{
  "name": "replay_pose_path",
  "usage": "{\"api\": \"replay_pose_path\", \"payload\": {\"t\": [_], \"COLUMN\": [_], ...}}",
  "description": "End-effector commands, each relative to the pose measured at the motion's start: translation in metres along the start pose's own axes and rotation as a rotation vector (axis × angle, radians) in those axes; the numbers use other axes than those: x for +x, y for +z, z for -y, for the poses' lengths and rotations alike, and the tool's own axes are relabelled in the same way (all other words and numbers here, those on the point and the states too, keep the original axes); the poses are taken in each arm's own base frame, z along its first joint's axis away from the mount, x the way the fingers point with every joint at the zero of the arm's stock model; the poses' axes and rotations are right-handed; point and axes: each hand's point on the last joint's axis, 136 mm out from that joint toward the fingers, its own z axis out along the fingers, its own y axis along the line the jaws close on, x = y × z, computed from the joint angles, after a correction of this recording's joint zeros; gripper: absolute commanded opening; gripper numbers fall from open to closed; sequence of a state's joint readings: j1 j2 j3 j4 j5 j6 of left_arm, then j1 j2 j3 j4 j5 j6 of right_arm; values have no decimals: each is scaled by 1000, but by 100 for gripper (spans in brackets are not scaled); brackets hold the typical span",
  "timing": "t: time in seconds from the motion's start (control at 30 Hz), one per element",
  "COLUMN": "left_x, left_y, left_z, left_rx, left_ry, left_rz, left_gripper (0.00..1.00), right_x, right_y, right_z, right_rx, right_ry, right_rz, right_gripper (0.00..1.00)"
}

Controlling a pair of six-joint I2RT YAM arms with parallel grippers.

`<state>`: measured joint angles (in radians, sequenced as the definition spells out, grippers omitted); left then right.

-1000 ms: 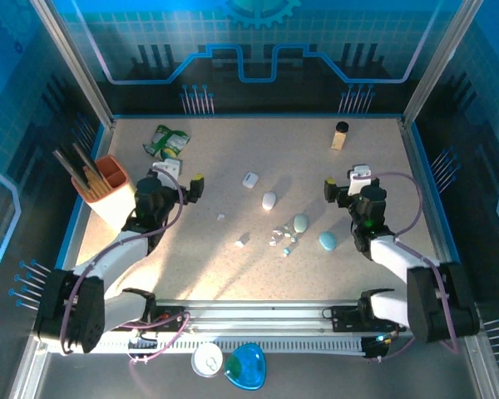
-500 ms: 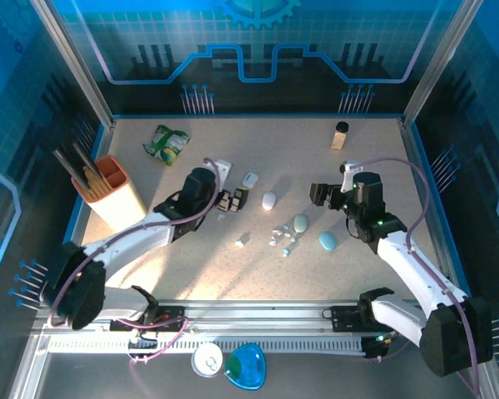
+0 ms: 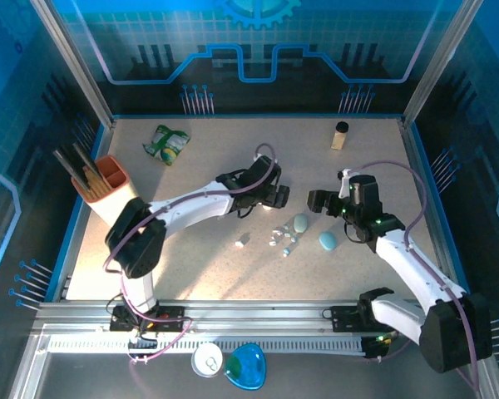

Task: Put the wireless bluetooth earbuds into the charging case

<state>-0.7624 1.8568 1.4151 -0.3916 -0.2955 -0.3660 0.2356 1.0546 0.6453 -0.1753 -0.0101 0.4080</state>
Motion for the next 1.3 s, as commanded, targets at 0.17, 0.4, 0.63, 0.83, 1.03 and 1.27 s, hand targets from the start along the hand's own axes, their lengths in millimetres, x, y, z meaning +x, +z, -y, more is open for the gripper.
{"api": "replay_pose_path", "payload": {"t": [0.17, 0.4, 0.63, 0.83, 1.03, 1.27], "left_x": [21, 25, 27, 28, 33, 32], "left_y": [23, 44, 58, 70, 77, 87], "left_z": [-6, -12, -16, -18, -18, -15], "left_rx": [-83, -103, -94, -103, -100, -85], "left_ry": [-1, -15, -43, -48, -61, -87], "left_rz": [-155, -219, -277, -312, -336, -346], "left_gripper": [87, 83, 76, 71, 67, 65], "right_x": [17, 23, 31, 34, 32, 34], "right_y": [8, 10, 12, 15, 13, 16], "right_z": [-5, -1, 3, 7, 14, 18], "right_rx": [-57, -67, -79, -91, -91, -102], "right_ry": [33, 45, 75, 102, 109, 122], "right_rz": [-46, -59, -67, -63, -61, -64], "right_gripper": [100, 100, 100, 100, 100, 100]}}
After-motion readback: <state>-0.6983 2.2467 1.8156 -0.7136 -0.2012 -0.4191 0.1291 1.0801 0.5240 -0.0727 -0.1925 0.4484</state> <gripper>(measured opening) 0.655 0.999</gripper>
